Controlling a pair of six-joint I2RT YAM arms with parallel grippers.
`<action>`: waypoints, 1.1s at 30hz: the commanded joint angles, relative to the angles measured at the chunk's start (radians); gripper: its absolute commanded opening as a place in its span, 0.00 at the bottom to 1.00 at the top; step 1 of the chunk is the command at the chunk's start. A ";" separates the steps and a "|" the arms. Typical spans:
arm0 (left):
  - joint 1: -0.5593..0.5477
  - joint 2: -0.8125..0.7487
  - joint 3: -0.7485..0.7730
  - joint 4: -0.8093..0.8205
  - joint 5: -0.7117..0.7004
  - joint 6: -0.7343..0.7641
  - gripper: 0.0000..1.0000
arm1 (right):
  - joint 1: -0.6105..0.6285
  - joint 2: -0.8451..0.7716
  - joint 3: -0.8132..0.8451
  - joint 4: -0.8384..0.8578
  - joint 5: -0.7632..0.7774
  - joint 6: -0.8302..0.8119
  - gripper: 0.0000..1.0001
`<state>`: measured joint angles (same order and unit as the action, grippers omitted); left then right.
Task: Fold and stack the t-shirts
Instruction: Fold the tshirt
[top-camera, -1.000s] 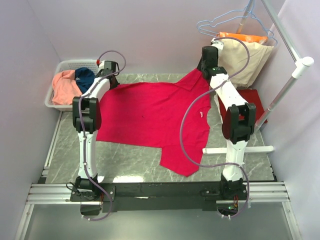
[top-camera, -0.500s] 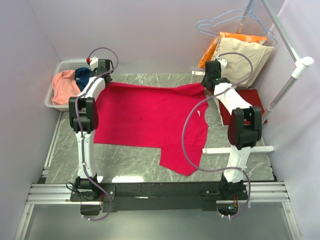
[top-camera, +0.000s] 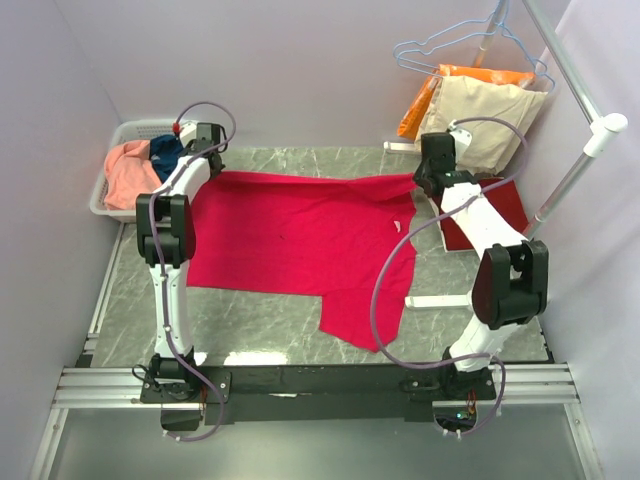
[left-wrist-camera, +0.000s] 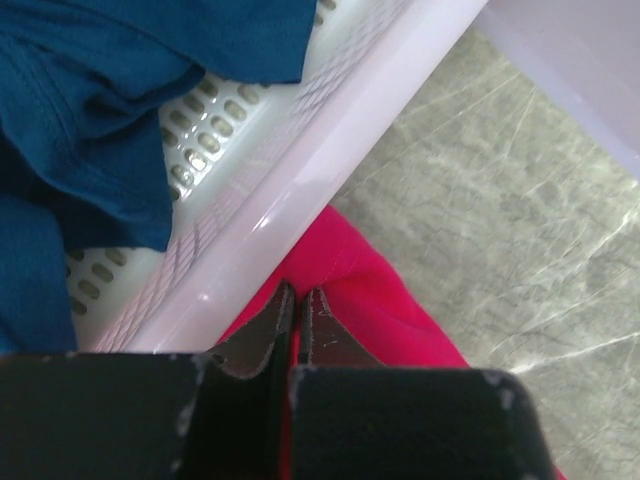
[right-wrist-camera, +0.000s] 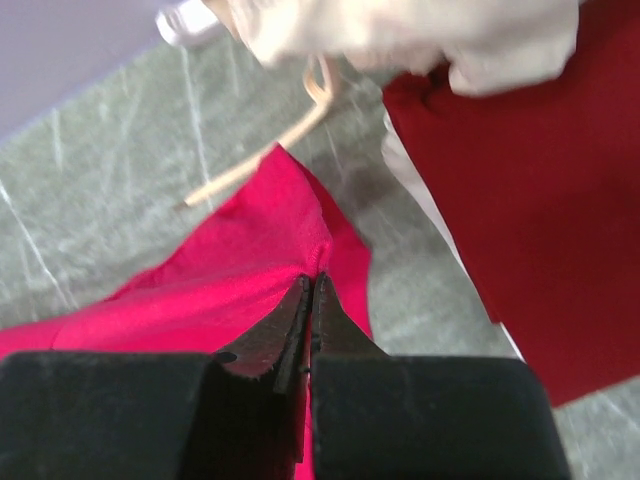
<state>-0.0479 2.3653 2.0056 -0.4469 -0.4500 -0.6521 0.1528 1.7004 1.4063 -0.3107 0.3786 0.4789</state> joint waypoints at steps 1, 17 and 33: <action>0.031 -0.054 0.012 -0.091 -0.062 -0.034 0.01 | -0.007 -0.062 -0.047 -0.027 0.025 0.033 0.00; 0.031 -0.193 -0.142 -0.157 -0.228 -0.179 0.01 | -0.007 -0.022 -0.066 -0.160 -0.043 0.087 0.00; 0.031 -0.055 -0.082 -0.437 -0.291 -0.291 0.01 | -0.009 0.002 -0.041 -0.226 -0.061 0.102 0.00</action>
<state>-0.0662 2.2677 1.8969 -0.7578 -0.6052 -0.8986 0.1524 1.7008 1.3388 -0.5152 0.3115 0.5686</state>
